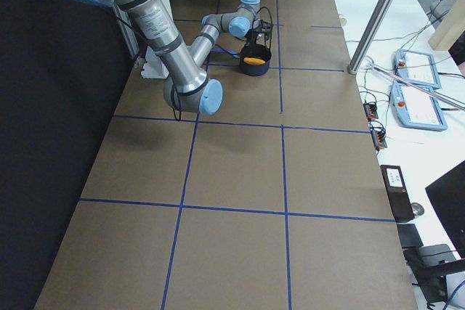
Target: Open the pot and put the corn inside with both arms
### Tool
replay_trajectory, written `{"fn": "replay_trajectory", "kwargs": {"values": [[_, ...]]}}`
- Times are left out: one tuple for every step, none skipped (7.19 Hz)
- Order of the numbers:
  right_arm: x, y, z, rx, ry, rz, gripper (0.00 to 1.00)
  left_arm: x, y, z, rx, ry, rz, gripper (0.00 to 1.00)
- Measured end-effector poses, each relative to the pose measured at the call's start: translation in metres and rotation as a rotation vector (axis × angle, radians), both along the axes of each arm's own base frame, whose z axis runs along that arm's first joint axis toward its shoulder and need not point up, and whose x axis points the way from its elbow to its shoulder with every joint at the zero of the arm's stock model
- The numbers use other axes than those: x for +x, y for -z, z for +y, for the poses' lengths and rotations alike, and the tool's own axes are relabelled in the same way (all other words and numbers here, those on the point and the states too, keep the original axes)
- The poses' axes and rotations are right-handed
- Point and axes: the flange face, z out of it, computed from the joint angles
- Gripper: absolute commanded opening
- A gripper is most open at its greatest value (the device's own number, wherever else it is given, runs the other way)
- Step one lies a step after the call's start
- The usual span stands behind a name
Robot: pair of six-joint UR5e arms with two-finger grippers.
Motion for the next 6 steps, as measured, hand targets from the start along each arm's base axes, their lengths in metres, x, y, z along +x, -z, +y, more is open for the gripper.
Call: {"fn": "replay_trajectory", "kwargs": {"values": [[0.08, -0.038, -0.012, 0.02, 0.026, -0.012, 1.0, -0.025, -0.021, -0.001, 0.033, -0.028, -0.029, 1.0], [0.158, -0.082, -0.023, 0.046, 0.054, -0.007, 1.0, -0.058, -0.043, -0.004, 0.068, -0.059, -0.054, 1.0], [0.236, -0.137, -0.033, 0.094, 0.101, 0.01, 1.0, -0.1, -0.066, -0.008, 0.105, -0.089, -0.079, 1.0], [0.303, -0.191, -0.039, 0.153, 0.149, 0.028, 1.0, -0.146, -0.085, -0.012, 0.136, -0.124, -0.118, 1.0], [0.361, -0.245, -0.039, 0.207, 0.186, 0.056, 1.0, -0.194, -0.099, -0.015, 0.155, -0.168, -0.155, 1.0], [0.409, -0.289, -0.03, 0.242, 0.212, 0.084, 1.0, -0.237, -0.109, -0.013, 0.154, -0.198, -0.149, 1.0]]}}
